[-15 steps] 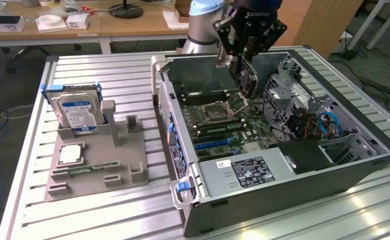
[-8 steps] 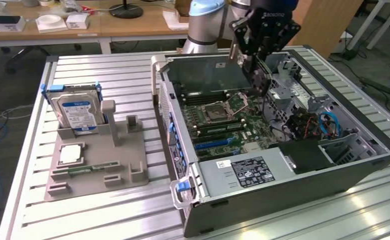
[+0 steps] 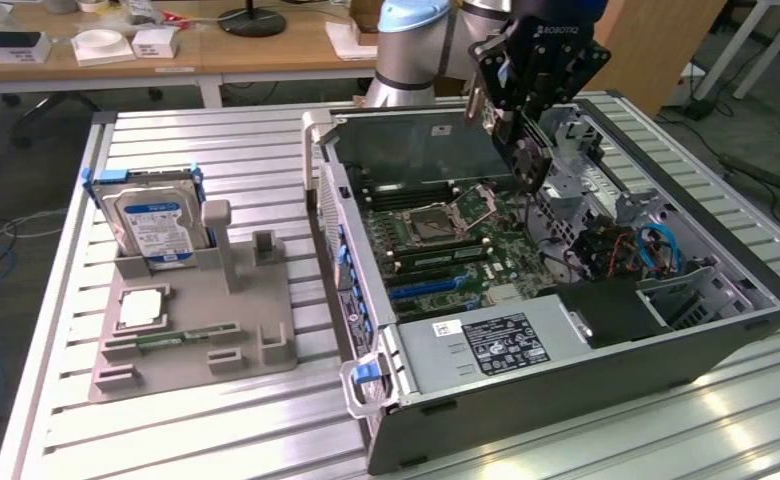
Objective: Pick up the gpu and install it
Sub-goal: 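Pick up the gpu and move the gpu toward the slot, then insert the gpu into the slot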
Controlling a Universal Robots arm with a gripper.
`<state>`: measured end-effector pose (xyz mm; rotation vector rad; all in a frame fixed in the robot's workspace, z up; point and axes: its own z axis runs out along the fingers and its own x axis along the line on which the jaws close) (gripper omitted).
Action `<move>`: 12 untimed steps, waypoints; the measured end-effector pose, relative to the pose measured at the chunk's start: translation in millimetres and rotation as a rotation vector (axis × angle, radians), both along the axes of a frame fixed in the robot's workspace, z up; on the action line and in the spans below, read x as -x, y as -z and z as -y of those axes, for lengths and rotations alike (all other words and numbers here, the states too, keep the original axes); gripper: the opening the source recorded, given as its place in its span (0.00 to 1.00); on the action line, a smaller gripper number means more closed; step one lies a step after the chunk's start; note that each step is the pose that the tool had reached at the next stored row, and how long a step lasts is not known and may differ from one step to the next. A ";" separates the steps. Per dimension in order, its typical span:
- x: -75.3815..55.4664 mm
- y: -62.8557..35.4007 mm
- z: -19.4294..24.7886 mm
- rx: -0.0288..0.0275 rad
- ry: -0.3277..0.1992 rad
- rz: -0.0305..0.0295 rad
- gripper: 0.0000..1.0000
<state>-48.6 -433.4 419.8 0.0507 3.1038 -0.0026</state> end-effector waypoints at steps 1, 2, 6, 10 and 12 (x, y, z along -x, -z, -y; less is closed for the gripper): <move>0.0 0.0 0.0 0.0000 0.000 0.0000 0.27; 0.0 0.0 0.0 0.0000 0.000 0.0000 0.27; 0.0 0.0 0.0 0.0000 0.000 0.0000 0.27; 0.0 0.0 0.0 0.0000 0.000 0.0000 0.27; 0.0 0.0 0.0 0.0000 -0.002 0.0000 0.27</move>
